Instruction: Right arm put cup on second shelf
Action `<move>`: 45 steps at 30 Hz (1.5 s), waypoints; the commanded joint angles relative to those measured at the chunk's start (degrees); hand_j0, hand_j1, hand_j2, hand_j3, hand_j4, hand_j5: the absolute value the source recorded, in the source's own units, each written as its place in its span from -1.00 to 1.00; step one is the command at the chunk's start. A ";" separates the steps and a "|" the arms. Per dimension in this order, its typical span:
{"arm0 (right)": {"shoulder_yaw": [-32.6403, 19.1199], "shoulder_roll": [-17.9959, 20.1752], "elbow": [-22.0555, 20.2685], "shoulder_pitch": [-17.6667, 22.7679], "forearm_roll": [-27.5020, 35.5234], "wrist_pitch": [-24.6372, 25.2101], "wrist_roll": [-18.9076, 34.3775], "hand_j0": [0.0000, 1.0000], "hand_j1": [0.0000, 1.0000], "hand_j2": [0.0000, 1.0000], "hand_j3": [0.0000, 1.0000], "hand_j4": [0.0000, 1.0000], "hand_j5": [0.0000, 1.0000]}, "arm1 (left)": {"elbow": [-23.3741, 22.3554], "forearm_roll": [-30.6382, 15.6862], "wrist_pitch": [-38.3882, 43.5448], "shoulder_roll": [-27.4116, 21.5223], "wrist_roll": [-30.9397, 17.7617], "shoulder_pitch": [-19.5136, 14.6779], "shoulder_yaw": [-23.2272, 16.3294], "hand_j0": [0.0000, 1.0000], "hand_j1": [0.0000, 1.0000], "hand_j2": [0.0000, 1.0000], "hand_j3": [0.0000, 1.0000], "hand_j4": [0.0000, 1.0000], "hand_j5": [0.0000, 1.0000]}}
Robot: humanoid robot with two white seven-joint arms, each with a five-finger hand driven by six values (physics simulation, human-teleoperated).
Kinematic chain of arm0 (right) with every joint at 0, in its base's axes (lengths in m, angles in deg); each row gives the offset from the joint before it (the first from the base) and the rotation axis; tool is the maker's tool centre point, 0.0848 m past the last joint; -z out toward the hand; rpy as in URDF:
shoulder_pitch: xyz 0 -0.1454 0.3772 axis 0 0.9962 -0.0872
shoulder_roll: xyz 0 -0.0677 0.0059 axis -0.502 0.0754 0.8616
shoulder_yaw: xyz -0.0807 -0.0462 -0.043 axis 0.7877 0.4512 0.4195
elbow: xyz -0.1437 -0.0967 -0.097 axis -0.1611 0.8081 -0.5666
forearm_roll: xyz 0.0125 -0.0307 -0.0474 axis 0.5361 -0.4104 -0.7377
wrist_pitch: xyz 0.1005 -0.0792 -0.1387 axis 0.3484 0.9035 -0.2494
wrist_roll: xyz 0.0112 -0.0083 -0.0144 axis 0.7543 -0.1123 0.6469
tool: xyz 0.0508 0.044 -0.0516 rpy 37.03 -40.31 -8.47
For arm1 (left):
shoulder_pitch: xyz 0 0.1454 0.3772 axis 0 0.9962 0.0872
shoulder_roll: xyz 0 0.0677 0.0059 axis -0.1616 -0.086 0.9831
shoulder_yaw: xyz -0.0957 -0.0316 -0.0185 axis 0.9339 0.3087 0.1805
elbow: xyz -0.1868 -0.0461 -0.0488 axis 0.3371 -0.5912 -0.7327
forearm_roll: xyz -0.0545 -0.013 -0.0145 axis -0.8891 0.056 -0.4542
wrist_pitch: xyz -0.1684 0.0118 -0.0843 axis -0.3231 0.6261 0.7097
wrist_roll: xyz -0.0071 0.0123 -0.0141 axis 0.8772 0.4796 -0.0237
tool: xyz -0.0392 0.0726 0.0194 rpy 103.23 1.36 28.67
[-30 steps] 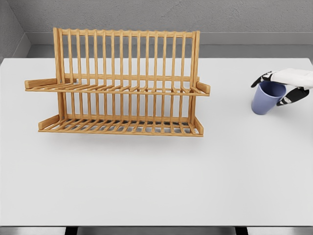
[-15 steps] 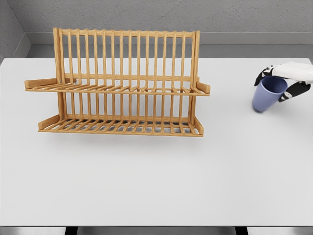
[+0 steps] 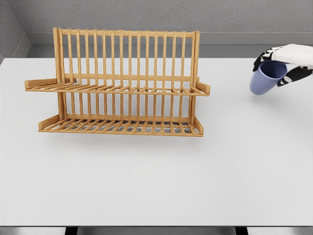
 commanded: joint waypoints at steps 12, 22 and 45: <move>-3.29 1.55 -9.76 -1.05 0.41 0.30 -0.04 0.29 0.29 0.29 0.29 0.29 0.29 | -0.01 0.07 0.00 -0.01 -0.01 0.00 0.01 1.00 1.00 1.00 1.00 1.00 1.00; -5.40 3.05 -19.95 -0.70 0.41 0.30 -0.04 0.29 0.29 0.29 0.29 0.29 0.29 | -0.01 0.07 0.00 -0.01 -0.01 0.00 0.01 1.00 1.00 1.00 1.00 1.00 1.00; -4.78 1.47 -33.41 -0.97 0.41 0.21 -0.04 0.29 0.29 0.29 0.29 0.29 0.29 | -0.01 -0.02 0.00 -0.01 -0.01 0.00 0.01 1.00 1.00 1.00 1.00 1.00 1.00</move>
